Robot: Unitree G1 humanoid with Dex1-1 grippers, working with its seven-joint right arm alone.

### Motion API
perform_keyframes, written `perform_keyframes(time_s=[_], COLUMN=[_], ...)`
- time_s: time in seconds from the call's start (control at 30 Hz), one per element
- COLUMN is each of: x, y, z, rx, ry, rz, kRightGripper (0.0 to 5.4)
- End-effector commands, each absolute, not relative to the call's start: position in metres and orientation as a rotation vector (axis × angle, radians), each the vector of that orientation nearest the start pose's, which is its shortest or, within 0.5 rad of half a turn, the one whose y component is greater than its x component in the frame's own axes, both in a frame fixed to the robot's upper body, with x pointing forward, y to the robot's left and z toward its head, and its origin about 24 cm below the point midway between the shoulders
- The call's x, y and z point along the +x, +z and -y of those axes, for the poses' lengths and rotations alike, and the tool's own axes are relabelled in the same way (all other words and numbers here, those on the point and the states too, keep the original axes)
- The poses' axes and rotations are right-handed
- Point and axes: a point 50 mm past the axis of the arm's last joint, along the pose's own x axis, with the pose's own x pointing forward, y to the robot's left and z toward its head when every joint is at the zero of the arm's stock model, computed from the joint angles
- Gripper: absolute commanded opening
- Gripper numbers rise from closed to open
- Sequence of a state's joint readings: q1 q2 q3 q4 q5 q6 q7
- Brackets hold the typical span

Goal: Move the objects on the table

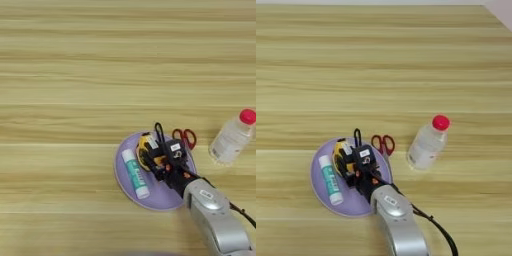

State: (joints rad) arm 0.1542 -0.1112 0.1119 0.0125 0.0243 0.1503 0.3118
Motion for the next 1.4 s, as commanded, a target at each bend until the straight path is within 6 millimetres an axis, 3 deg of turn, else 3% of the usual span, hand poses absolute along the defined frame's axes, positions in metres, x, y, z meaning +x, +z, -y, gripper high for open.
perform_keyframes(time_s=[0.03,1.0,1.4], x=[0.228,0.242,0.246], y=[0.026,0.084,0.07], z=[0.126,0.038,0.018], rx=[-0.011,0.118,0.165], ry=[0.4,0.623,0.672], rz=[-0.157,0.018,-0.037], kRightGripper=[2.52,2.51,2.51])
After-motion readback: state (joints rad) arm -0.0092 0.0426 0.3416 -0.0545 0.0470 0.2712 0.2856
